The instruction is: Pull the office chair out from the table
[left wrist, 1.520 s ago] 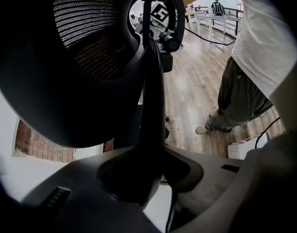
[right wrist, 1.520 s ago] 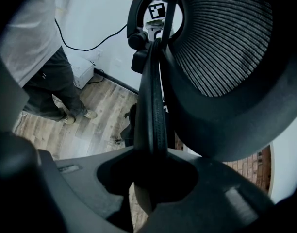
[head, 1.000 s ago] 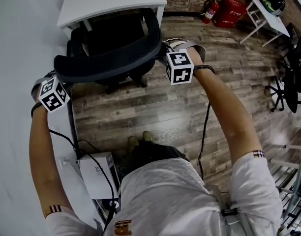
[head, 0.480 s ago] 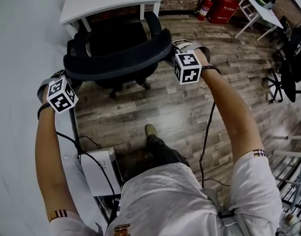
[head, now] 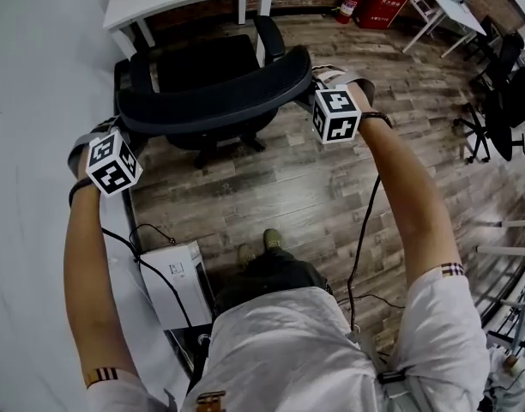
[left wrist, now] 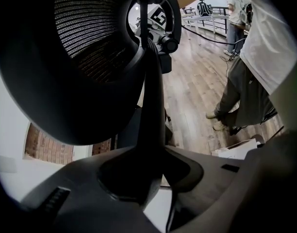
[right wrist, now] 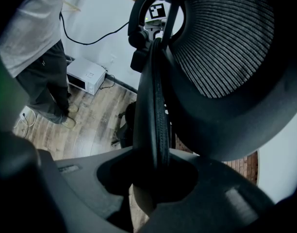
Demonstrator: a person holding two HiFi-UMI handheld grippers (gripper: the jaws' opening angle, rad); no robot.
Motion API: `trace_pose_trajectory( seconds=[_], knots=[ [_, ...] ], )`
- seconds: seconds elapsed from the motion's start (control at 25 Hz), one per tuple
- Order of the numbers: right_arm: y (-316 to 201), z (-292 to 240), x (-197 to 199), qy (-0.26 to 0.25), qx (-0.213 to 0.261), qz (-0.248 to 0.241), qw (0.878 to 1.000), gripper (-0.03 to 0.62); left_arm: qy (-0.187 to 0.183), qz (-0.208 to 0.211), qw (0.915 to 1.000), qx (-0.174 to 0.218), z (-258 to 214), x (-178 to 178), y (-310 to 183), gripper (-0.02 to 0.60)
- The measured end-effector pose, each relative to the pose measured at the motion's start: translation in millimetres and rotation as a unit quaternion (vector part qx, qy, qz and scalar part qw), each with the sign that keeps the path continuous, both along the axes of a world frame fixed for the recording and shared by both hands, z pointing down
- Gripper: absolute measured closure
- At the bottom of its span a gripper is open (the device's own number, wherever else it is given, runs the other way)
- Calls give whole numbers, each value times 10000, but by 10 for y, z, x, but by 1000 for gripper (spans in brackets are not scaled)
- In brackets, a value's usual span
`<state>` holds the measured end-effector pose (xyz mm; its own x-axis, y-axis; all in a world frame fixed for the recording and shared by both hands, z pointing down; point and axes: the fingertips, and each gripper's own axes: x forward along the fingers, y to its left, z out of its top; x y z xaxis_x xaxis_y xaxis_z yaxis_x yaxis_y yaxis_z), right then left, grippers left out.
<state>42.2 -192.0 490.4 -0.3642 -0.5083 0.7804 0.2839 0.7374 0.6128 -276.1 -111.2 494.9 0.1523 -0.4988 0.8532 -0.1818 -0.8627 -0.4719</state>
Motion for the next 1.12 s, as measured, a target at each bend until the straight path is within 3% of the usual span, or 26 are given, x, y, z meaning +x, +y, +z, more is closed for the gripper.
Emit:
trace_pose_trajectory(
  seconds=[0.6,1.12],
  knots=[
    [683,26,396,-8,36,-122,9999,510,-120,-180,9998,-19,24,393,731,465],
    [933,0,509,-17,182,-187,9997,513,-405,-484,9979,112,32,493,967,460]
  ],
)
